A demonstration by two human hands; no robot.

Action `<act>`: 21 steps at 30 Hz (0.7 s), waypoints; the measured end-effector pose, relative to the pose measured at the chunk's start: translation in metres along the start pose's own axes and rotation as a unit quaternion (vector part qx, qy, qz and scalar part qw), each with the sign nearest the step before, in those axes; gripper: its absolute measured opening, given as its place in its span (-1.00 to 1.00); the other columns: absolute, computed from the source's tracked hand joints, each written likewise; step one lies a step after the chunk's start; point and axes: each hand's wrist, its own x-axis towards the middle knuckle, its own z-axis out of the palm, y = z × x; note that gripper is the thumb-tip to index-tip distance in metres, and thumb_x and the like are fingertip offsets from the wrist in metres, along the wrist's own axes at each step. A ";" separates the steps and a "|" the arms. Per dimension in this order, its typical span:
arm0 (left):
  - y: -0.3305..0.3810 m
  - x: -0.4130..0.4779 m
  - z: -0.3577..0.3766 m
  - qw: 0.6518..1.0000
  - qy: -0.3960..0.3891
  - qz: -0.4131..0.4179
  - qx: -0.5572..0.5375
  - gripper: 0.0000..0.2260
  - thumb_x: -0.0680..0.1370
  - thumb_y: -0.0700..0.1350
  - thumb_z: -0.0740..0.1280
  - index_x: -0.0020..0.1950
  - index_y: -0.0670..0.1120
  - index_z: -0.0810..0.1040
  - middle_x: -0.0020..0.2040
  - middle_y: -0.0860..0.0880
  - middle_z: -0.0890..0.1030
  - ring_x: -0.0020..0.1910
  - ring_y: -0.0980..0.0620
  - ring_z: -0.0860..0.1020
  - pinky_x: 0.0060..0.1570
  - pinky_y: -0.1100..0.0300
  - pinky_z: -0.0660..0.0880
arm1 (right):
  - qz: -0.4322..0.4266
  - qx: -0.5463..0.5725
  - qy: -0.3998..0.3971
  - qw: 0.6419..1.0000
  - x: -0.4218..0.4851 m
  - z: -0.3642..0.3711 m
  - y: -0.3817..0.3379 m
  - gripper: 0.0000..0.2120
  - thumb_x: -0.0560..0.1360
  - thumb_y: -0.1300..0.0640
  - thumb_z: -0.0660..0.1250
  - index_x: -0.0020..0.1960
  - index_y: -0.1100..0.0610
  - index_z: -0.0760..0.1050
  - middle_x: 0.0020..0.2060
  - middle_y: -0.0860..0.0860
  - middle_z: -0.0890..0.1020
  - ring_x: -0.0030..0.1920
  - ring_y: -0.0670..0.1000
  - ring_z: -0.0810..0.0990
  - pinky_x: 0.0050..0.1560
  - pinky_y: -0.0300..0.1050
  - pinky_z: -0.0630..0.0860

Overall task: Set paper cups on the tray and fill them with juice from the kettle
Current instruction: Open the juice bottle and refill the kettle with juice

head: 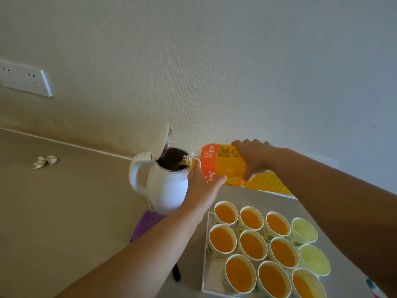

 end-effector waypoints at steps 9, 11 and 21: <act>0.002 -0.001 0.000 1.000 0.000 0.005 -0.009 -0.43 0.53 0.02 0.37 0.47 0.07 0.20 0.39 -0.03 0.32 0.29 0.04 0.38 0.08 0.19 0.32 | 0.000 -0.001 -0.006 1.000 0.000 -0.001 0.000 0.06 0.23 -0.15 0.56 0.50 0.00 -0.02 0.30 0.08 0.38 0.27 0.13 0.40 0.24 0.09 0.40; 0.002 -0.001 0.000 1.000 0.000 0.005 -0.011 -0.43 0.53 0.01 0.37 0.47 0.07 0.20 0.39 -0.03 0.32 0.25 0.08 0.37 0.07 0.19 0.32 | 0.000 -0.001 -0.006 1.000 0.000 -0.001 0.000 0.06 0.23 -0.15 0.57 0.50 0.00 -0.02 0.30 0.09 0.38 0.27 0.13 0.40 0.24 0.09 0.41; 0.005 -0.001 -0.001 1.000 0.000 0.002 -0.012 -0.41 0.54 0.01 0.36 0.49 0.07 0.16 0.41 -0.04 0.31 0.16 0.14 0.34 0.05 0.22 0.31 | 0.001 -0.007 -0.008 1.000 -0.001 -0.005 -0.001 0.05 0.22 -0.15 0.57 0.49 0.00 0.01 0.27 0.08 0.40 0.25 0.12 0.42 0.22 0.07 0.42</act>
